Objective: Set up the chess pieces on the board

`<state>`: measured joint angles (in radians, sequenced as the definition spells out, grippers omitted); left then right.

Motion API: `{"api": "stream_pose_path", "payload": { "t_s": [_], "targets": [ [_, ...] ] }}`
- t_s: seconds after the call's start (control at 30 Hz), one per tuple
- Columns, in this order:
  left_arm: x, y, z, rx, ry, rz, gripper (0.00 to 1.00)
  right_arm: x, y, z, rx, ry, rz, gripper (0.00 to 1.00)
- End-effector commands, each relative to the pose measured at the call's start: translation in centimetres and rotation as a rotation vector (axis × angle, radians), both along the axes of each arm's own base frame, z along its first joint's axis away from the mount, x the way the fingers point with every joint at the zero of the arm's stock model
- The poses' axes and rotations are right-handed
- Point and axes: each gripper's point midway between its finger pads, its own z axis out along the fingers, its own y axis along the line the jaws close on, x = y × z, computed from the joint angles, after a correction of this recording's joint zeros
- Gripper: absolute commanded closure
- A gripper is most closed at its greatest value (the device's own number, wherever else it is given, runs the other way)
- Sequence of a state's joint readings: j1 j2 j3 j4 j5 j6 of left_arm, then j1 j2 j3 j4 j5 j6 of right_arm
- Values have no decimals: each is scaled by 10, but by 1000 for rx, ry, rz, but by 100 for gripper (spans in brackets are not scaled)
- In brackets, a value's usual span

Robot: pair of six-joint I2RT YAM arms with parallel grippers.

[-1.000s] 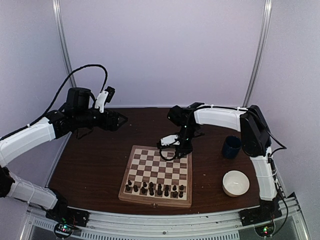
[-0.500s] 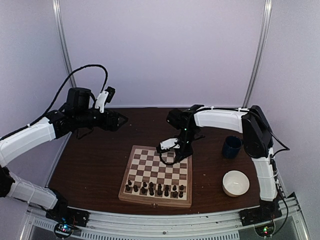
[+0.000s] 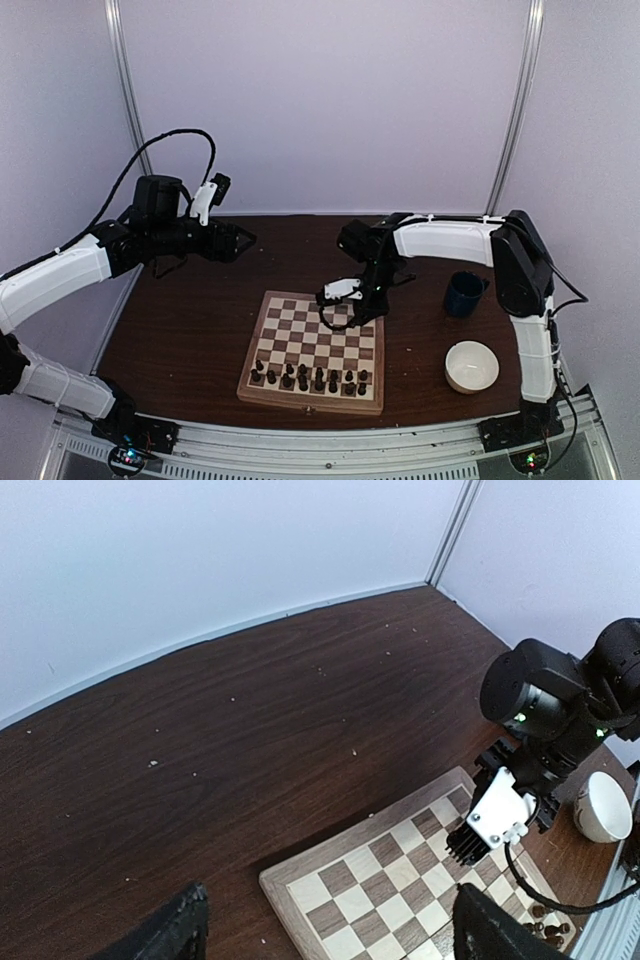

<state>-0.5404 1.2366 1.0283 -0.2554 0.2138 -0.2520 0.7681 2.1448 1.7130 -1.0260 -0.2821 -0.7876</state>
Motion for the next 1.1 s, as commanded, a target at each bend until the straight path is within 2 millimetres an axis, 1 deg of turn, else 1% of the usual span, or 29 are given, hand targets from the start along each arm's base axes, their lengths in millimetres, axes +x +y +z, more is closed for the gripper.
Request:
{"api": "stream_pose_path", "payload": {
  "t_s": [0.0,0.17,0.27,0.4,0.5,0.63,0.67,0.73,0.77,0.83,0.93,1.0,1.07],
  "targets": [
    [5,-6,13,-34,-28,-12,16,-25,-9,-16,-30,111,-84,86],
    [6,-9,13,-56,-35,-20,21,-28,3,-12,47,190,-176,88],
    [5,-12,10,-66,-38,-28,23,-25,6,-8,91,244,-229,88],
    [-1,-23,2,-30,-50,-57,26,-21,8,-4,162,340,-311,88],
    [-17,-42,-5,29,-93,-97,27,-16,9,2,217,411,-365,89],
    [-43,-67,-12,91,-150,-149,28,-7,15,21,318,498,-428,88],
    [-46,-71,-15,85,-138,-147,29,-6,16,26,338,516,-438,88],
    [-45,-75,-27,32,-58,-112,35,-6,20,33,370,551,-453,88],
    [-45,-77,-37,7,-11,-95,38,-7,22,37,386,568,-456,88],
    [-44,-83,-55,-67,70,-55,42,-9,26,43,415,597,-463,88],
    [-46,-100,-71,-172,108,-36,44,-10,31,53,450,626,-472,88],
    [-48,-116,-79,-188,126,-52,45,-11,32,60,465,628,-471,88],
    [-48,-127,-83,-204,143,-59,45,-10,33,63,475,627,-472,88]
  ]
}}
